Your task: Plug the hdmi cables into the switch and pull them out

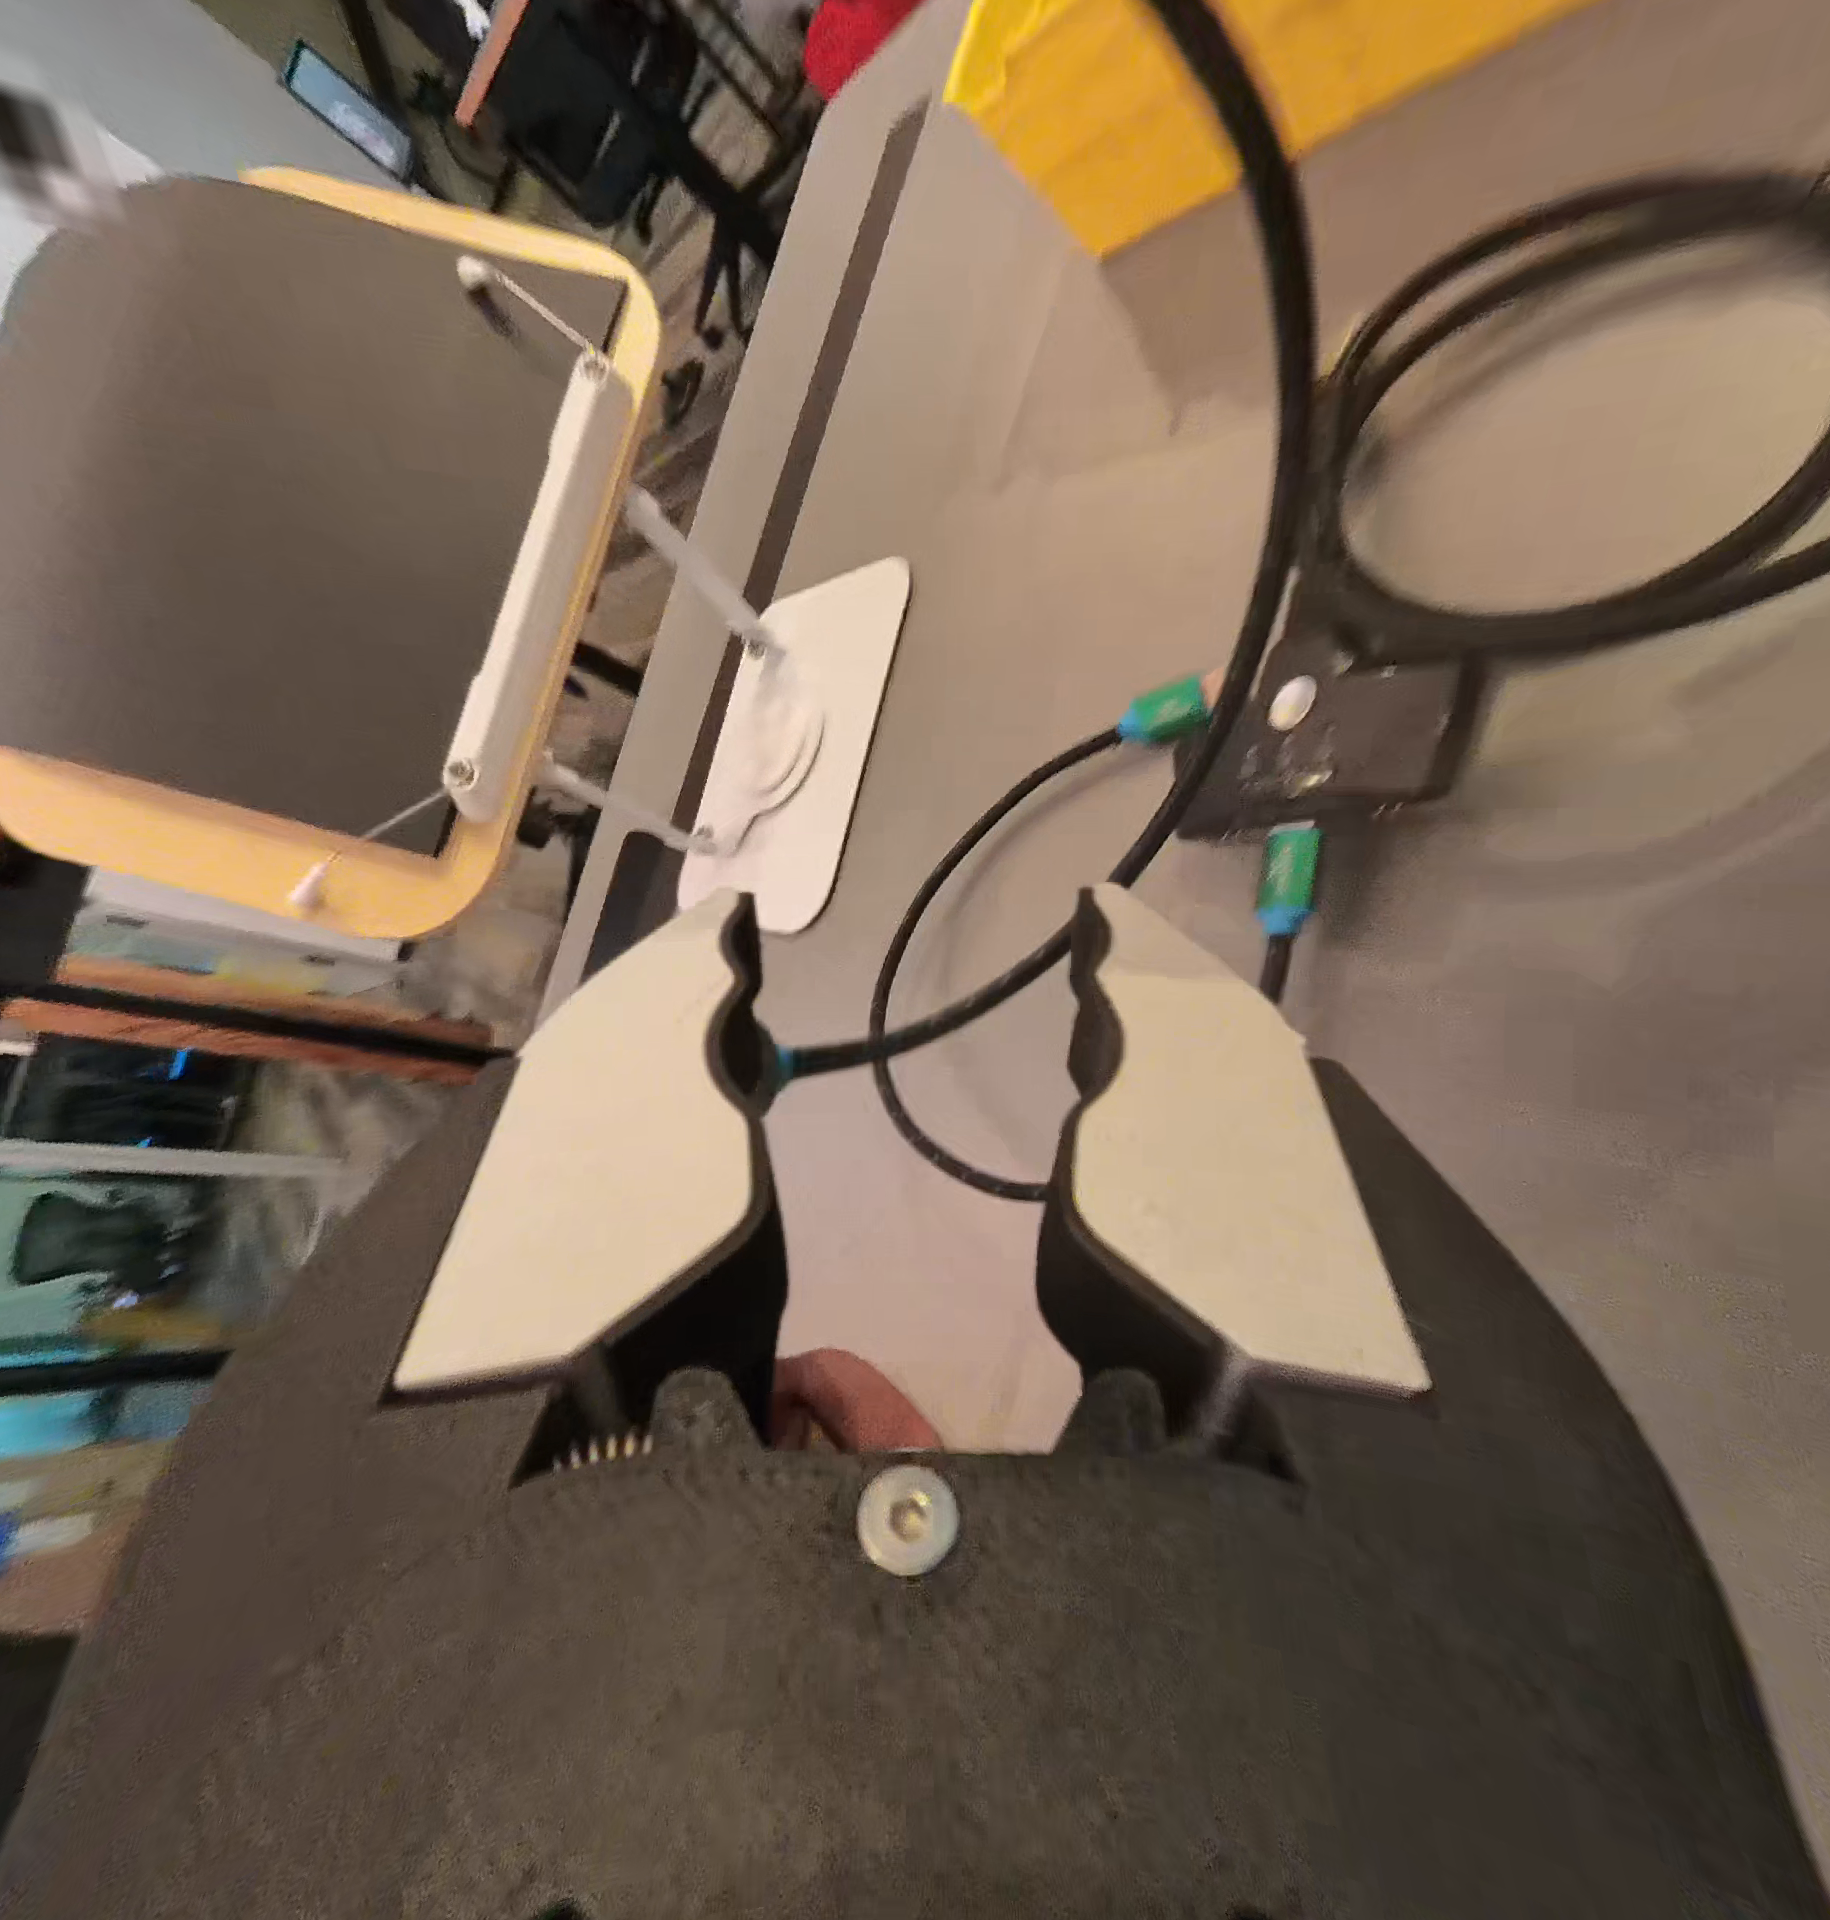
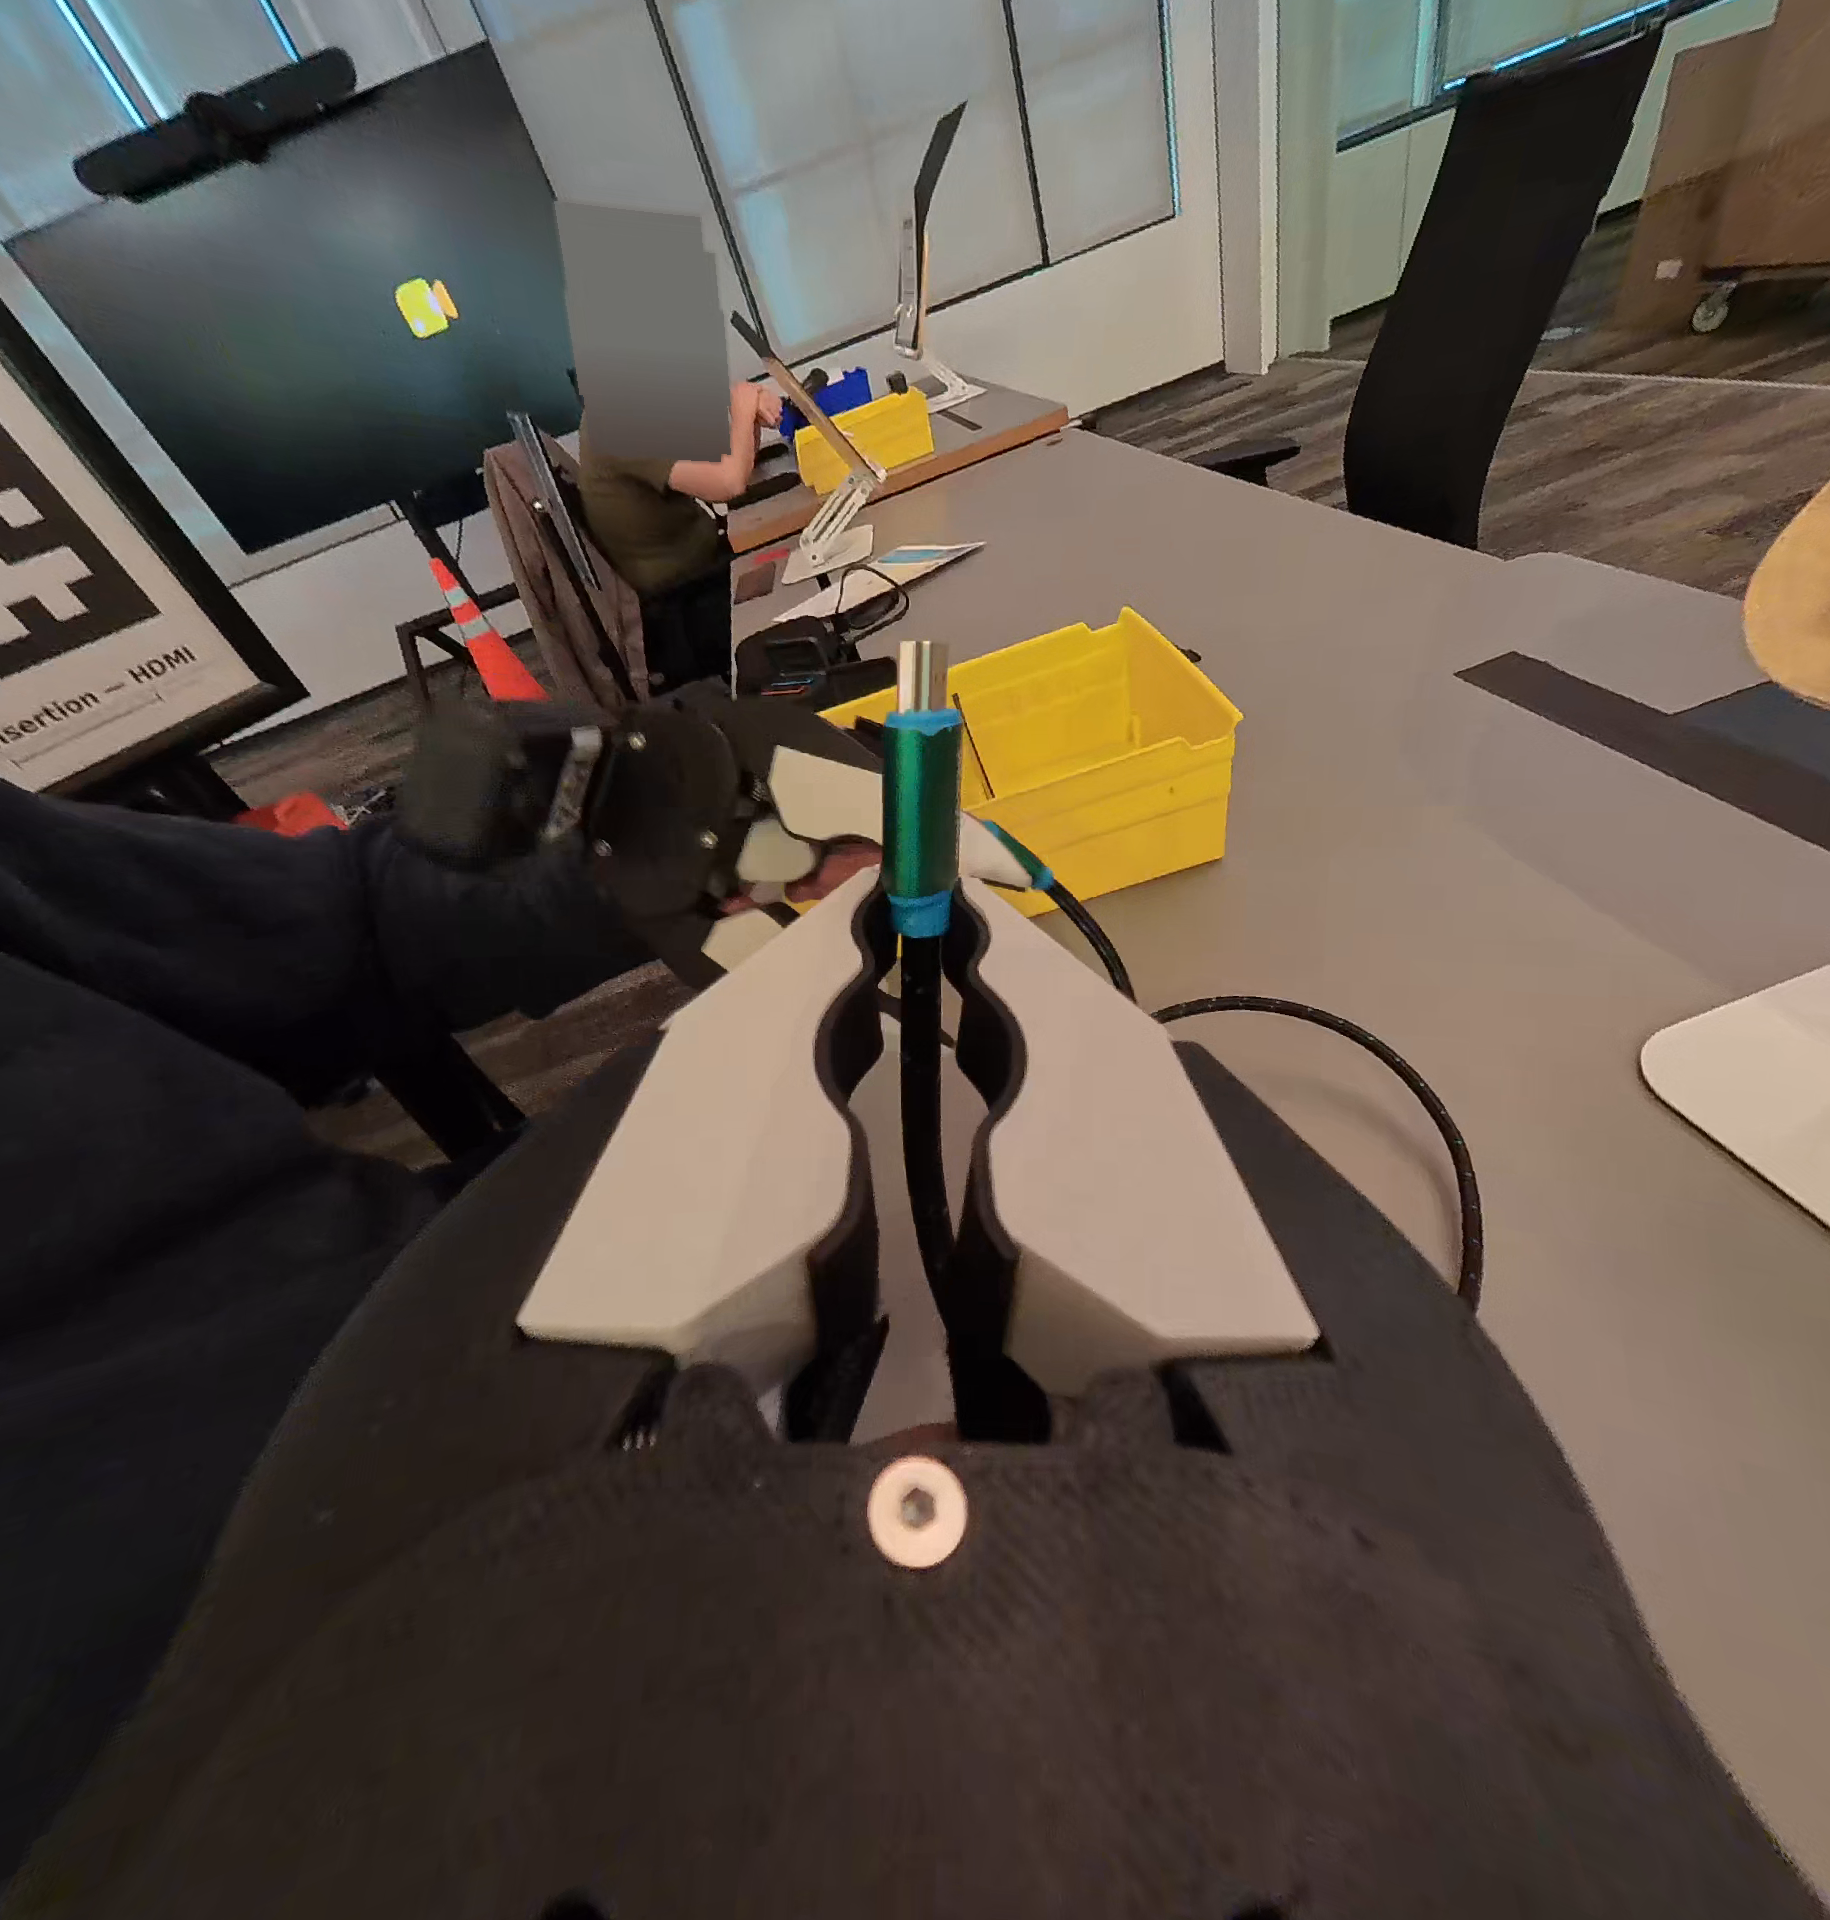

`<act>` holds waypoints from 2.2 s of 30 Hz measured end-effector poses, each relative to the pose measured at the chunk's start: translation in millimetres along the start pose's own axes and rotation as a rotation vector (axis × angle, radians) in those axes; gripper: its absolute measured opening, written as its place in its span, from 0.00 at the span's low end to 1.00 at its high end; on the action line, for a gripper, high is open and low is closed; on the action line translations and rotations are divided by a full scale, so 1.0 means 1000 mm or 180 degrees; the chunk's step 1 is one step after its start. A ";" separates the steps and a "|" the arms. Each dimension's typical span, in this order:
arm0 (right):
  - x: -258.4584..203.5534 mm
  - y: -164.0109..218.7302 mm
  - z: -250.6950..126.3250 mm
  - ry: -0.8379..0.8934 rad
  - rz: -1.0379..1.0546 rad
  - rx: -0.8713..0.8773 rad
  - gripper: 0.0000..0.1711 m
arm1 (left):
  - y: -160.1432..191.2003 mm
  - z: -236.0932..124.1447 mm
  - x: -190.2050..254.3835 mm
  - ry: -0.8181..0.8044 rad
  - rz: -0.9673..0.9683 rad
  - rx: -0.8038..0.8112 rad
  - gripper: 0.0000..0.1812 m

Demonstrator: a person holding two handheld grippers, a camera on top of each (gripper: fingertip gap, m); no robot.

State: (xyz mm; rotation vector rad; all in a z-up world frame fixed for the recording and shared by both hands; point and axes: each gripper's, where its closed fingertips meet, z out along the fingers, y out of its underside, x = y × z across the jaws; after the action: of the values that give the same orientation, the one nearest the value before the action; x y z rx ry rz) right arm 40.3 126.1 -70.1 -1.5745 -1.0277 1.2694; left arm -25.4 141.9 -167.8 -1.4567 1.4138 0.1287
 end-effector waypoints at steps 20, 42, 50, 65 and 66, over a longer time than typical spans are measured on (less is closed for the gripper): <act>-0.038 -0.049 -0.012 -0.0363 0.0275 0.0386 0.04 | 0.068 0.041 -0.056 -0.1516 0.2079 -0.1223 0.14; -0.091 -0.194 -0.069 0.0270 -0.1861 0.2436 0.04 | -0.093 0.004 -0.011 0.2009 -0.3525 0.1732 0.00; -0.086 -0.143 -0.011 0.0076 -0.1995 0.1763 0.05 | -0.118 -0.009 -0.011 0.2328 -0.3941 0.2009 0.02; -0.132 -0.044 0.054 -0.1605 -0.0924 0.0865 0.06 | -0.122 -0.042 -0.054 0.2195 -0.3903 0.2771 0.01; -0.134 -0.038 0.057 -0.1638 -0.0916 0.0779 0.06 | -0.125 -0.047 -0.055 0.2220 -0.3852 0.2866 0.01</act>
State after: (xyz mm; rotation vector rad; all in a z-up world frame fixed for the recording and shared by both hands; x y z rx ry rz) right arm -39.0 18.0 -2.8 -0.8920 -1.3005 1.5616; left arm 29.3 114.0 -37.6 -1.3261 0.6335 -1.6657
